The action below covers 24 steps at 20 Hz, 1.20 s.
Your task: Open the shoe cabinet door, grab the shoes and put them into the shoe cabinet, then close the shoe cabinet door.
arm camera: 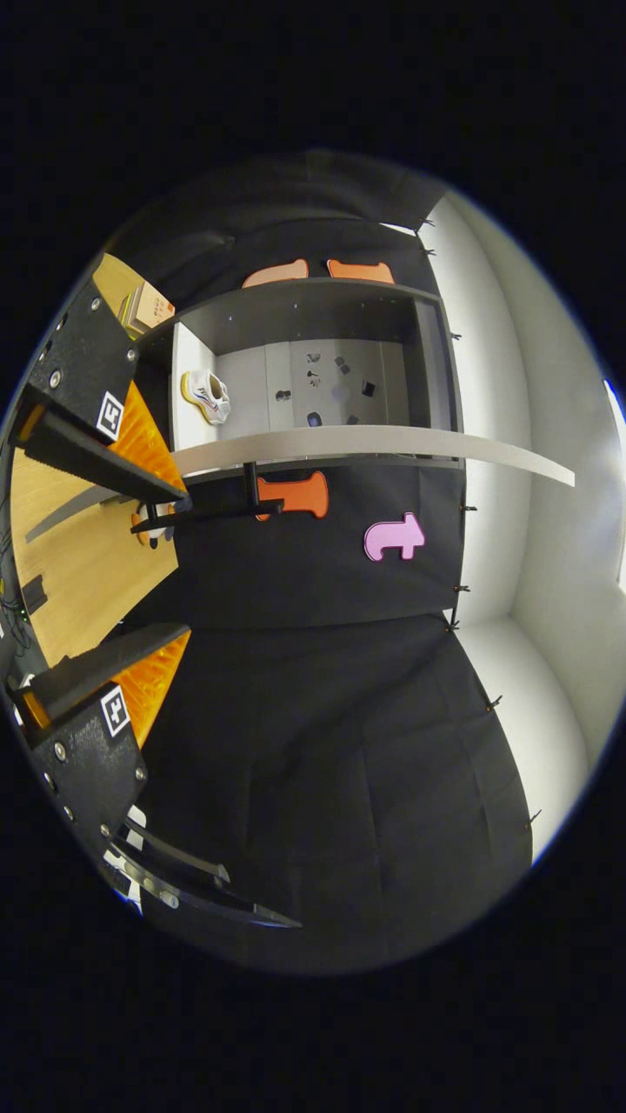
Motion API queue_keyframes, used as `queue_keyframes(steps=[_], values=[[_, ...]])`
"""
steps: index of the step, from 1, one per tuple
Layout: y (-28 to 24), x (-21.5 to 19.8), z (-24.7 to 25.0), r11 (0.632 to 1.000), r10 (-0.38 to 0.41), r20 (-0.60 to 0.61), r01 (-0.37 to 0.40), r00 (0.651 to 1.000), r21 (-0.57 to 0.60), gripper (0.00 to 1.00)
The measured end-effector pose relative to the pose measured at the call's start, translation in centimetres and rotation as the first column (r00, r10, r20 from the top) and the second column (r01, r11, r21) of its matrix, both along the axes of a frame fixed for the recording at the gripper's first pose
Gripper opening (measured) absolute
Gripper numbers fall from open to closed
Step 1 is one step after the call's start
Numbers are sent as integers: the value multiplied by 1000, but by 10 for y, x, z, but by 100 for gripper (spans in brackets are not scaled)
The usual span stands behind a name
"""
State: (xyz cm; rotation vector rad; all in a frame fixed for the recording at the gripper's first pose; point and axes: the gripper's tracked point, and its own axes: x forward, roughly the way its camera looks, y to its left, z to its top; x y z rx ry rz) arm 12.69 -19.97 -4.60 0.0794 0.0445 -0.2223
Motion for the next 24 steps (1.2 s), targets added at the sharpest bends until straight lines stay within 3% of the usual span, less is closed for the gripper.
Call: queue_keyframes(steps=[10, 17, 24], values=[[13, 8, 5, 995, 71, 4, -71, 997, -70, 87], [56, 7, 1, 983, 185, 29, -185, 982, -12, 86], [112, 12, 3, 941, 338, 42, -339, 940, 1, 86]])
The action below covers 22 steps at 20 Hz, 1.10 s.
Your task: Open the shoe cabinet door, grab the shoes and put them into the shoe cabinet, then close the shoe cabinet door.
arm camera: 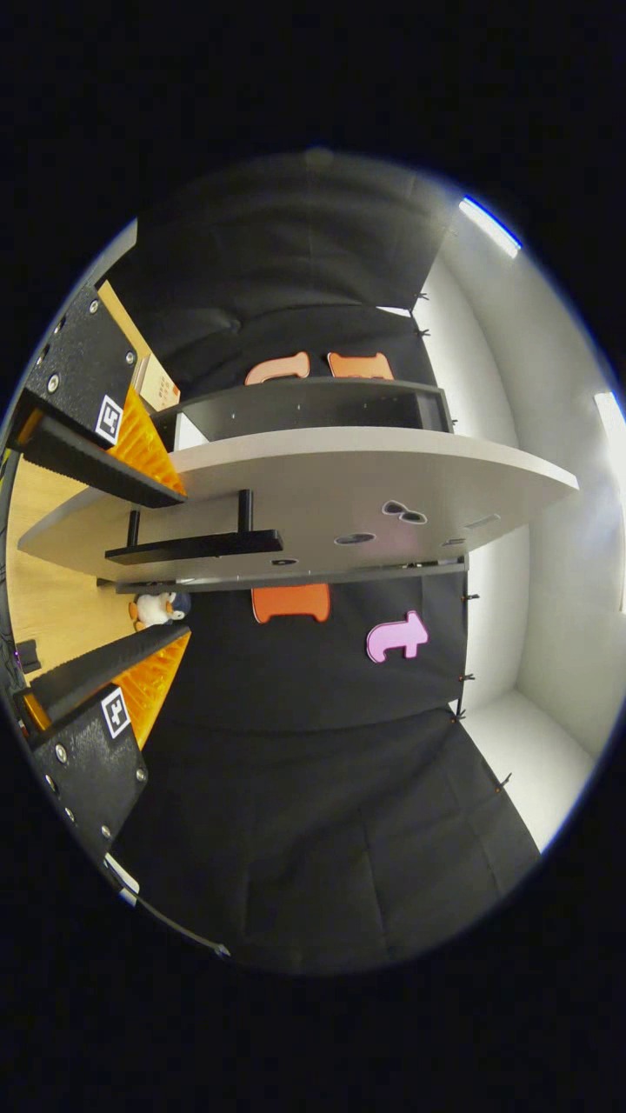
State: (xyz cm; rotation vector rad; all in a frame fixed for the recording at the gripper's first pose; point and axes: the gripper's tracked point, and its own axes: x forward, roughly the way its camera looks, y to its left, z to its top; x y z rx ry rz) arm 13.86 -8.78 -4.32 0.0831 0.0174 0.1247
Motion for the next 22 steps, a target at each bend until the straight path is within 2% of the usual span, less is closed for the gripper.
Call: queue_keyframes(steps=[6, 15, 22], values=[[43, 9, -2, 993, 107, 2, -107, 994, 52, 86], [105, 32, 3, 977, 213, 36, -214, 976, 4, 88], [143, 51, 7, 959, 275, 44, -271, 960, -84, 89]])
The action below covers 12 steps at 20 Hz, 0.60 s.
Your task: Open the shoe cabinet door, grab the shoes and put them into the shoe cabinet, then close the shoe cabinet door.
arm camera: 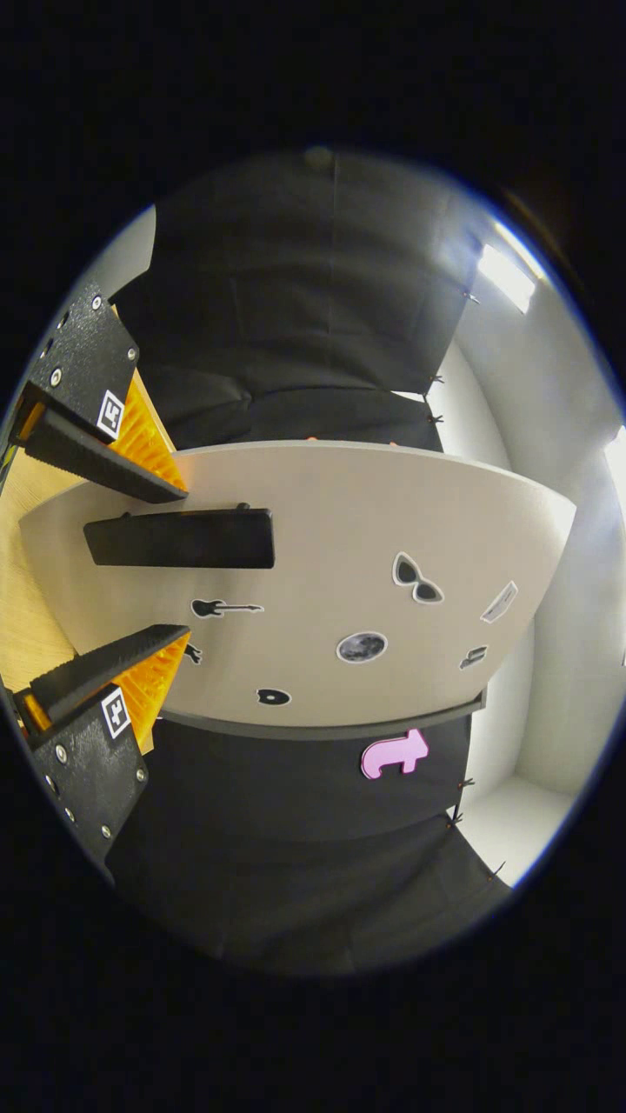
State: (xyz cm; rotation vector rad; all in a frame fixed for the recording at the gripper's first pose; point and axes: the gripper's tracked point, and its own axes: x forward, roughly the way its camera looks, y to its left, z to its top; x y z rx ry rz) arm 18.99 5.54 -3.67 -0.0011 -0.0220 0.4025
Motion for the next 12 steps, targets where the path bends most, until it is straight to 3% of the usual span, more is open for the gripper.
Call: queue_keyframes(steps=[12], values=[[59, 53, 4, 1000, 28, -11, -28, 1000, -1, 93]])
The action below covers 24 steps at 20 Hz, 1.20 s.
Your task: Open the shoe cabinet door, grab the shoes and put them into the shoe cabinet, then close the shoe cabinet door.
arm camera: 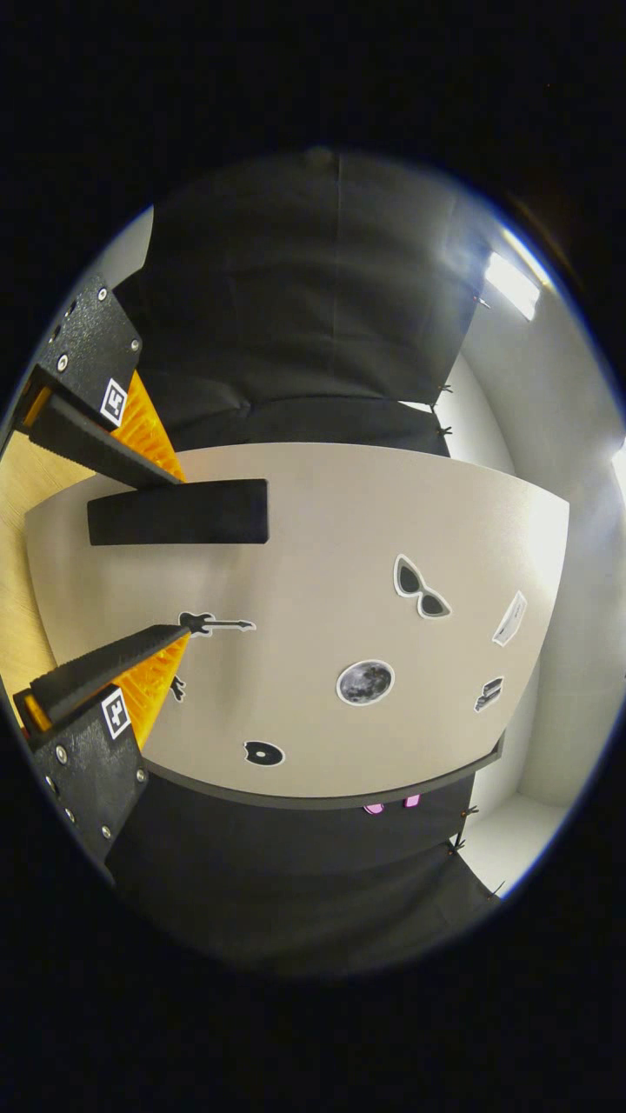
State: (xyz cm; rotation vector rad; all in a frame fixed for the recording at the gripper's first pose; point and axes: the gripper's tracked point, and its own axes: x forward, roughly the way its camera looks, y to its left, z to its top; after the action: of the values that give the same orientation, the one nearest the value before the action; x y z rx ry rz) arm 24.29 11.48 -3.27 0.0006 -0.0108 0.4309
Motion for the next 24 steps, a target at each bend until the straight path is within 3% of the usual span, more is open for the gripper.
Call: queue_keyframes(steps=[24], values=[[65, 89, 1, 994, -107, 22, 107, 994, -10, 94]])
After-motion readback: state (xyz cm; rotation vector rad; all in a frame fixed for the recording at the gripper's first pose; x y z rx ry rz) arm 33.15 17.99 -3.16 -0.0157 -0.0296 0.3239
